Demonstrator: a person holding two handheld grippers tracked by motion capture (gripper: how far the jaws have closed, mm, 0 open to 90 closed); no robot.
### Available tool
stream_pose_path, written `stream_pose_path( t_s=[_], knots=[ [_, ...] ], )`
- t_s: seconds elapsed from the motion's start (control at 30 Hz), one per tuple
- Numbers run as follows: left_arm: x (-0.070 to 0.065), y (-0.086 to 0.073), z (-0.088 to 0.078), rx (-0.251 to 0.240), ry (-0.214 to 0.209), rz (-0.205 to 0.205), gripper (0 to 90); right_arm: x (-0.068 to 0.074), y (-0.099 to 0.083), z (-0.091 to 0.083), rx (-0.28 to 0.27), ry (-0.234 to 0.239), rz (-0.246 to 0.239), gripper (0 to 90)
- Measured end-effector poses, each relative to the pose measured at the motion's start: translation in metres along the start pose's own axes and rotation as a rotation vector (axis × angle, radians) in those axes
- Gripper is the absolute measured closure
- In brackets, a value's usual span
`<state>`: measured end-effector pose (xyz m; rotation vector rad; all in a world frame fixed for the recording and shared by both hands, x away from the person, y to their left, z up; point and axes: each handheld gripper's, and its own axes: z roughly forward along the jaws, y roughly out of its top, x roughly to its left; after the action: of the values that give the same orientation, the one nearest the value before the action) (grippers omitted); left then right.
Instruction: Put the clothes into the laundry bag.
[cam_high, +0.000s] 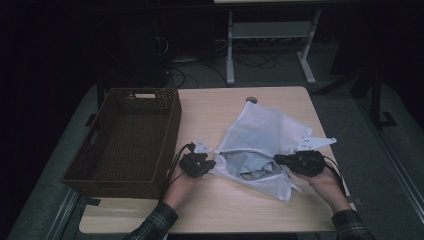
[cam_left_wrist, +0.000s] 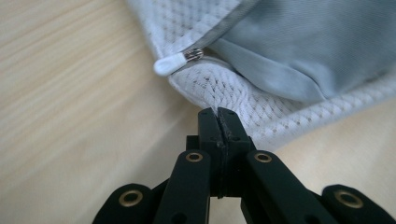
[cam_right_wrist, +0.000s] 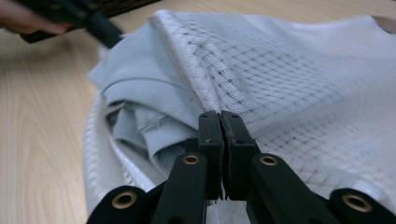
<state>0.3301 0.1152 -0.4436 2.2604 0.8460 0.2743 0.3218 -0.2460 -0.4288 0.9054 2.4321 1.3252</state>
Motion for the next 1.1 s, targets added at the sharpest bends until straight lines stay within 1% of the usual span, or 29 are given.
stream_pose_path(
  t_s=[0.03,0.13,0.17,0.2,0.27,0.33,0.4,0.5,0.53,0.57,0.63,0.67,0.7,0.73,0.77,0.8,0.83,0.9,0.97,1.0,1.07,1.1],
  knots=[
    [-0.003,-0.003,-0.004,0.001,0.004,0.006,90.0,-0.002,0.002,0.003,0.005,0.001,0.002,87.2],
    [-0.01,-0.013,-0.015,-0.005,0.003,-0.002,90.0,-0.006,0.009,0.01,0.0,0.0,-0.006,87.2],
    [-0.013,-0.017,-0.018,-0.002,-0.001,-0.004,90.0,-0.006,0.011,0.012,-0.013,0.003,-0.007,87.2],
    [-0.015,-0.021,-0.019,-0.002,-0.005,-0.009,90.0,-0.008,0.014,0.015,-0.007,0.006,-0.01,87.2],
    [-0.023,-0.029,-0.025,0.003,-0.017,-0.013,89.9,-0.01,0.02,0.021,0.001,-0.012,-0.029,87.2],
    [-0.03,-0.036,-0.028,-0.002,-0.036,-0.024,89.7,-0.011,0.023,0.026,-0.018,-0.003,-0.028,87.2],
    [-0.034,-0.04,-0.028,0.012,-0.035,-0.01,89.5,-0.011,0.023,0.029,-0.001,0.005,-0.031,87.1],
    [-0.033,-0.042,-0.025,0.024,-0.026,-0.014,89.4,-0.007,0.021,0.027,0.006,0.036,-0.036,85.6],
    [-0.032,-0.043,-0.024,0.027,-0.022,-0.016,89.4,-0.005,0.02,0.024,0.006,0.041,-0.04,83.5],
    [-0.032,-0.043,-0.023,0.028,-0.018,-0.016,89.4,-0.004,0.019,0.022,0.011,0.048,-0.036,78.6],
    [-0.032,-0.043,-0.022,0.03,0.003,0.002,89.3,0.001,0.016,0.014,0.017,0.071,-0.037,73.6],
    [-0.032,-0.043,-0.022,0.028,0.006,0.005,89.3,0.004,0.014,0.009,-0.001,0.075,-0.046,71.3],
    [-0.031,-0.043,-0.022,0.027,0.005,0.005,89.3,0.007,0.013,0.005,-0.014,0.087,-0.044,69.2],
    [-0.031,-0.043,-0.022,0.027,0.005,0.005,89.2,0.009,0.012,0.002,-0.012,0.098,-0.045,67.6],
    [-0.031,-0.042,-0.021,0.027,0.002,0.003,89.2,0.015,0.012,-0.003,-0.005,0.101,-0.062,66.0],
    [-0.031,-0.042,-0.021,0.027,0.002,0.003,89.2,0.019,0.011,-0.006,-0.011,0.107,-0.068,65.6],
    [-0.031,-0.042,-0.02,0.028,0.001,0.006,89.2,0.022,0.01,-0.007,-0.008,0.118,-0.065,64.5],
    [-0.032,-0.041,-0.02,0.027,-0.001,0.013,89.2,0.029,0.008,-0.007,0.005,0.158,-0.063,63.4],
    [-0.032,-0.041,-0.02,0.03,-0.005,0.014,89.2,0.042,0.005,-0.004,0.012,0.187,-0.086,62.8],
    [-0.032,-0.04,-0.02,0.03,-0.006,0.015,89.2,0.047,0.003,0.0,0.028,0.206,-0.091,62.0],
    [-0.032,-0.04,-0.019,0.03,-0.009,0.015,89.2,0.061,0.0,0.01,0.066,0.211,-0.134,61.3],
    [-0.032,-0.039,-0.019,0.03,-0.011,0.017,89.1,0.064,0.0,0.013,0.078,0.214,-0.142,60.9]
  ],
)
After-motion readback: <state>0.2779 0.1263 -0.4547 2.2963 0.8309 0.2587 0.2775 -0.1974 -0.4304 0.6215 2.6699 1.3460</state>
